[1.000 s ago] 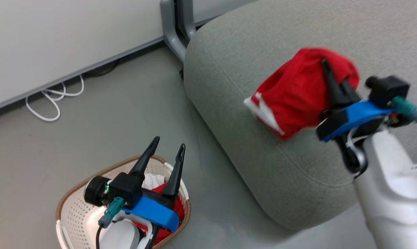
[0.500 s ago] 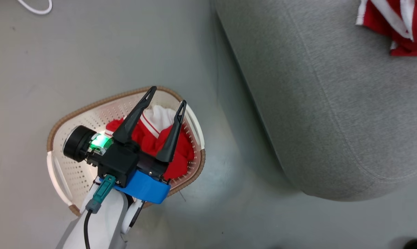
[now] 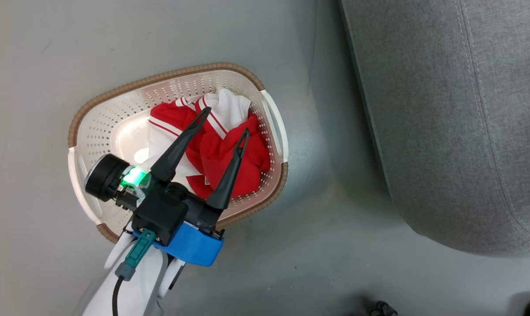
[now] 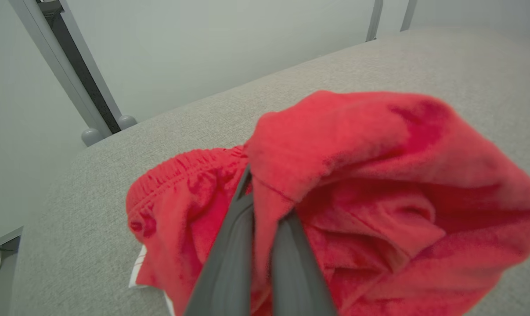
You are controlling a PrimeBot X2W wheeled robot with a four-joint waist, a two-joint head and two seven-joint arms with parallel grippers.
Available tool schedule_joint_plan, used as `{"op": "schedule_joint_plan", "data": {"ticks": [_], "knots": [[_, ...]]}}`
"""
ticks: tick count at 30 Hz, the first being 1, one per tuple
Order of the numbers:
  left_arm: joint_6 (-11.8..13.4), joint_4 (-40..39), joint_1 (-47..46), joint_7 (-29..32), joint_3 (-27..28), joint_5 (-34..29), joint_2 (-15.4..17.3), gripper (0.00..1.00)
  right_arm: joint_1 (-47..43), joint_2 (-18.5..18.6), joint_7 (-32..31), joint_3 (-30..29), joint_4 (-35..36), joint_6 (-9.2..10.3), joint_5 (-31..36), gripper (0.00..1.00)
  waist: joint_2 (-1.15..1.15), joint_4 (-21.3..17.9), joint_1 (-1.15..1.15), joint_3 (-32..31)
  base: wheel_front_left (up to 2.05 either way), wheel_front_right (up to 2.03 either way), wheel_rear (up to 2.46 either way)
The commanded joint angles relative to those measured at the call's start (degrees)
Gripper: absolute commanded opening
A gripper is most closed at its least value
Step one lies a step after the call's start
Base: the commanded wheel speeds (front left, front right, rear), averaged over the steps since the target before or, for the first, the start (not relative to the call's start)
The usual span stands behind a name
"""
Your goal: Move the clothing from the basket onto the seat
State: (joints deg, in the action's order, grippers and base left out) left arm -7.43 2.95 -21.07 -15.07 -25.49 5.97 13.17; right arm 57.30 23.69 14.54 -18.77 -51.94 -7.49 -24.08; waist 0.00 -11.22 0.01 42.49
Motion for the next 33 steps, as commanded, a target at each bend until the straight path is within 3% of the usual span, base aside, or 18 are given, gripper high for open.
{"op": "schedule_joint_plan", "data": {"ticks": [1,2,3,4,5,12,20,33], "knots": [[0.0,-0.3,-1.1,-0.2,-0.3,-0.1,0.2,1.0,1.0,0.2,0.4,-0.5,-0.7,-0.01,0.6,0.26,0.0,0.1,-0.01,0.0,0.0,0.0,0.0],[0.0,-0.2,-1.3,-0.2,-0.4,0.0,0.3,1.0,1.1,0.2,0.5,-0.7,-1.2,-0.01,1.1,0.33,0.0,0.2,-0.01,0.0,0.0,0.0,0.0],[0.0,-0.2,-1.6,-0.2,-0.5,0.2,0.2,1.0,1.4,0.3,0.6,-0.9,-1.5,-0.01,1.7,0.48,0.0,0.2,-0.01,0.0,0.0,0.0,0.0],[0.0,-0.2,-1.8,-0.2,-0.5,0.3,0.1,1.0,1.7,0.2,0.7,-1.1,-1.7,-0.01,2.1,0.79,0.0,0.2,-0.01,0.0,0.0,0.0,0.0],[0.0,-0.2,-1.9,-0.2,-0.4,0.5,0.0,1.0,1.9,0.1,0.7,-1.2,-1.9,-0.01,2.5,1.0,0.0,0.3,-0.01,-0.1,0.0,0.0,0.0],[0.0,0.7,-2.4,-0.2,-0.8,1.1,-0.7,1.0,2.4,0.3,0.7,-1.4,-2.2,-0.01,4.4,1.0,0.0,0.5,-0.01,-1.7,0.0,0.0,0.0],[0.0,3.6,-1.9,-0.2,-0.4,3.3,-2.8,1.0,-2.1,0.9,0.7,-1.1,-1.3,-0.01,7.4,1.0,0.0,2.2,-0.01,-7.7,0.0,0.0,0.0],[-0.1,10.2,2.5,-0.2,3.5,8.7,-6.7,1.0,-19.0,-4.3,0.6,-1.3,7.7,-0.01,14.4,1.0,0.0,6.0,-0.01,-22.4,0.0,0.0,0.0]]}}
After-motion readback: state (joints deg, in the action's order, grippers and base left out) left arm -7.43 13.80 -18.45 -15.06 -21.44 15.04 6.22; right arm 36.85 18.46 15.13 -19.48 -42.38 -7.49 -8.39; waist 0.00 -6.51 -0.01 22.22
